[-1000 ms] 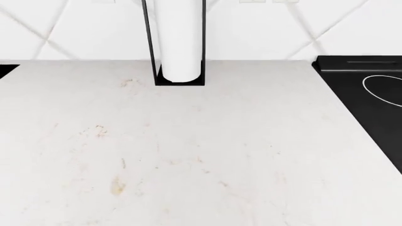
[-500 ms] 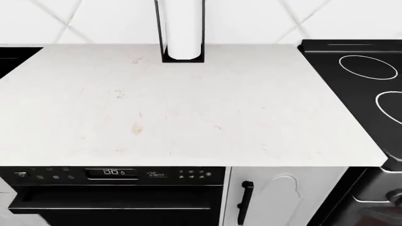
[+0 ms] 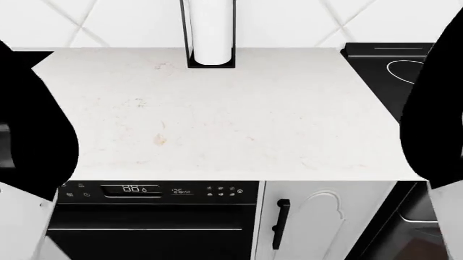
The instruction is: Pick and place the shaker into the drawer. Then close the cabinet.
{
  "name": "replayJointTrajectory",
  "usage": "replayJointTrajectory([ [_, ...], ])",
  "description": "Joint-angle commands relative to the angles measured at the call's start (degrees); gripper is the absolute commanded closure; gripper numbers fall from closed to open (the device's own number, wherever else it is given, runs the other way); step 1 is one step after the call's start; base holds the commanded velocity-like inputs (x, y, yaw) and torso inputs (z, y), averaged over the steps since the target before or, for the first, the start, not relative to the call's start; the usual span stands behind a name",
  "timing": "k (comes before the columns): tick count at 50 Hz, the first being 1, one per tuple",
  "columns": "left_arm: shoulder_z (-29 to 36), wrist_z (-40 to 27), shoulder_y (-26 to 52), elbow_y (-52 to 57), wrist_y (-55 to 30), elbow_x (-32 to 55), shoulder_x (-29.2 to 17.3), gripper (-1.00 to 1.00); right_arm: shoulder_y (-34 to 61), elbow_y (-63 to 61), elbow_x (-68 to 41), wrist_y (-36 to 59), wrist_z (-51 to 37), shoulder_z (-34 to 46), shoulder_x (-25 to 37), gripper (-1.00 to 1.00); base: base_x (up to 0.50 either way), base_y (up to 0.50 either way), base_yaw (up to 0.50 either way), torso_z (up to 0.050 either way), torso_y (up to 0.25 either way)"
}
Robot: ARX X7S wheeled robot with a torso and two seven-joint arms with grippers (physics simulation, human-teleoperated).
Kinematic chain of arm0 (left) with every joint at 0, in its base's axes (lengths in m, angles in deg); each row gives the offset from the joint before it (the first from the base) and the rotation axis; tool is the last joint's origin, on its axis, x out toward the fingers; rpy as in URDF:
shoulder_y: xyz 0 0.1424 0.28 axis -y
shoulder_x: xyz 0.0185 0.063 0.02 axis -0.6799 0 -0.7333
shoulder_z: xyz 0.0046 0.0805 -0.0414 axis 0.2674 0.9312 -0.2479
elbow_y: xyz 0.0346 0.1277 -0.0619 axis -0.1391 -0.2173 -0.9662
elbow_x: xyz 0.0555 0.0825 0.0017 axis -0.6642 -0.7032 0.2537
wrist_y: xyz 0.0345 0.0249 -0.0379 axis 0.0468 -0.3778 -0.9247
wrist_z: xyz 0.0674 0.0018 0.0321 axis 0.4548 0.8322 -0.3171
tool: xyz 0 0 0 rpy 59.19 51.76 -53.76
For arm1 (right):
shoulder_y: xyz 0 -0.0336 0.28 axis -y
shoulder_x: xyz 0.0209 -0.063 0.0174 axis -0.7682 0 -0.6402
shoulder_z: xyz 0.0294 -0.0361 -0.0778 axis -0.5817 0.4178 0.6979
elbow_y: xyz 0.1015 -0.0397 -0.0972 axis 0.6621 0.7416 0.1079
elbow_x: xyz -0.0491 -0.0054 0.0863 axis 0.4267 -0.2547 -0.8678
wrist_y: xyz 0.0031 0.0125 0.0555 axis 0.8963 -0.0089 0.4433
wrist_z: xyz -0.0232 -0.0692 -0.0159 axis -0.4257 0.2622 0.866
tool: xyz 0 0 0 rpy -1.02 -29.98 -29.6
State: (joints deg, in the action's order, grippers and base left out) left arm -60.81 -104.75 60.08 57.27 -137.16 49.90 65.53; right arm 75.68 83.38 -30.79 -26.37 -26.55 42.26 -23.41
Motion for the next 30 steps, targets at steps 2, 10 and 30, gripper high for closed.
replayJointTrajectory([
  [2,-10.14,-18.06,-33.42,32.61,-16.82,24.48,-4.76,1.00,-26.91,-44.99,16.97,26.80,6.94,2.39,-1.27,1.00,0.00,0.00,0.00,0.000,0.000],
  [10,-14.82,-14.90,-50.58,40.39,-18.08,27.02,-8.54,1.00,-44.79,-58.68,14.78,26.81,3.20,1.32,-1.28,1.00,0.00,0.00,0.00,0.000,0.000],
  [30,-13.38,-0.99,-67.47,45.57,-16.10,14.42,-10.58,1.00,-61.76,-68.30,-6.24,26.80,-16.12,-3.99,-1.26,1.00,0.00,-0.07,0.00,0.001,0.000],
])
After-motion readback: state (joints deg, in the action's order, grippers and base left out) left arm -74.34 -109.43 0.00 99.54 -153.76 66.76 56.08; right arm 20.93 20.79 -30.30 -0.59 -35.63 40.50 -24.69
